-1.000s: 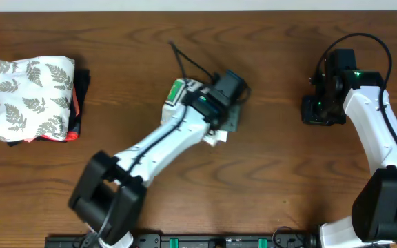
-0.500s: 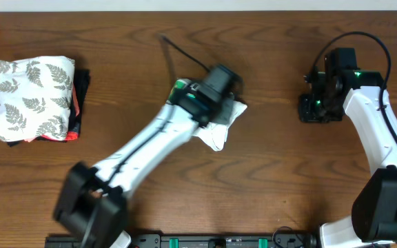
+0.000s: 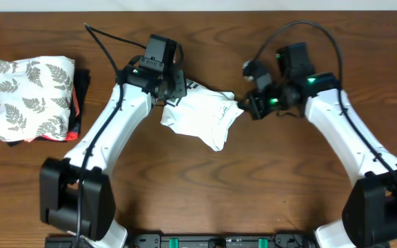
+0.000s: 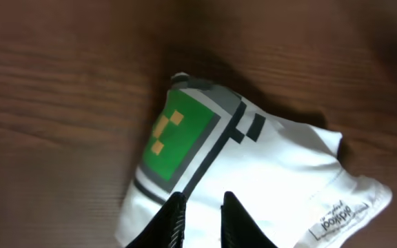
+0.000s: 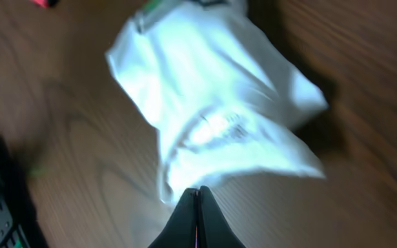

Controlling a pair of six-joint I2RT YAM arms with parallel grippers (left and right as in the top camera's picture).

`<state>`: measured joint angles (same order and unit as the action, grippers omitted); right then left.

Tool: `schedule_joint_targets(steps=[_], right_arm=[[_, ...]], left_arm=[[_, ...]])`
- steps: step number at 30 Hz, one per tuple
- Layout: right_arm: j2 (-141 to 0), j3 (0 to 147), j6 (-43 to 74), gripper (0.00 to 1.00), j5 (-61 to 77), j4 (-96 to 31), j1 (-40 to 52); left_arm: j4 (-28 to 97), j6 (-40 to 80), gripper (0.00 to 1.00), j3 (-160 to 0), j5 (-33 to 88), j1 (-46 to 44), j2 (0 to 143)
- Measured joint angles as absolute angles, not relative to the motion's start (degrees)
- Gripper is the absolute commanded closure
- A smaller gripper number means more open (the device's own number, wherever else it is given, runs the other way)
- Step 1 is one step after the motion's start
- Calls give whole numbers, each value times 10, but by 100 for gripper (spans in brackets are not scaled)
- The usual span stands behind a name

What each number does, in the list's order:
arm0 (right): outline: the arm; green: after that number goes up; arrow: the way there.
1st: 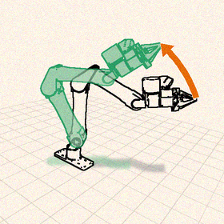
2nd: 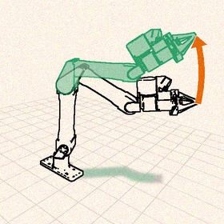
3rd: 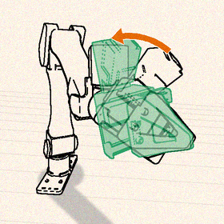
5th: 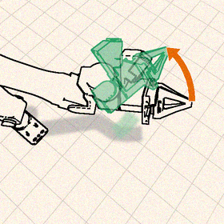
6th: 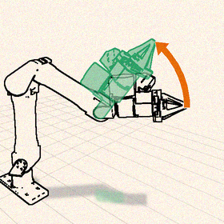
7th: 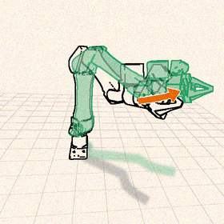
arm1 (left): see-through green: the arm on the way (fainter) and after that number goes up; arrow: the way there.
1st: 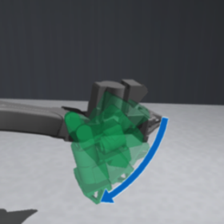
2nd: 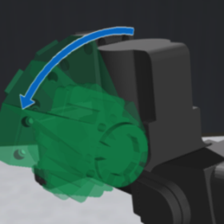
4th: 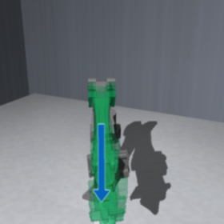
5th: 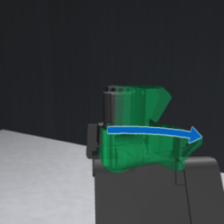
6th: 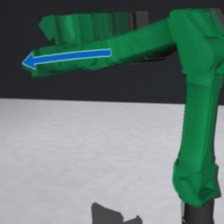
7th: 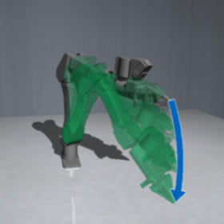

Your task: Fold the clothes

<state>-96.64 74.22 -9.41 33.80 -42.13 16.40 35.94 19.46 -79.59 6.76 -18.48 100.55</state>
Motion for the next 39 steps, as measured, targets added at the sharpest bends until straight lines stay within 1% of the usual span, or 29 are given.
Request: schedule_joint_targets(steps=[1, 7, 15, 19, 27, 34, 37, 39], right_arm=[[-969, 742, -84, 98, 333, -411, 174], [-1018, 742, -18, 98, 302, -344, 210], [-1136, 742, 36, 99, 289, -286, 233], [-1176, 742, 49, 99, 297, -278, 233], [-1177, 742, 59, 98, 303, -276, 232], [-1178, 742, 60, 97, 306, -270, 232], [-1178, 742, 66, 96, 301, -269, 232], [-1178, 742, 71, 96, 297, -269, 232]], left_arm=[[356, 194, 85, -796, 77, -183, 1015], [306, 186, 85, -796, 141, -175, 1075], [282, 181, 85, -796, 166, -174, 1125], [298, 180, 85, -797, 174, -173, 1170], [353, 166, 90, -834, 184, -156, 1199], [430, 164, 90, -838, 190, -99, 1199], [442, 159, 90, -838, 194, -85, 1198], [441, 154, 87, -838, 196, -84, 1198]])
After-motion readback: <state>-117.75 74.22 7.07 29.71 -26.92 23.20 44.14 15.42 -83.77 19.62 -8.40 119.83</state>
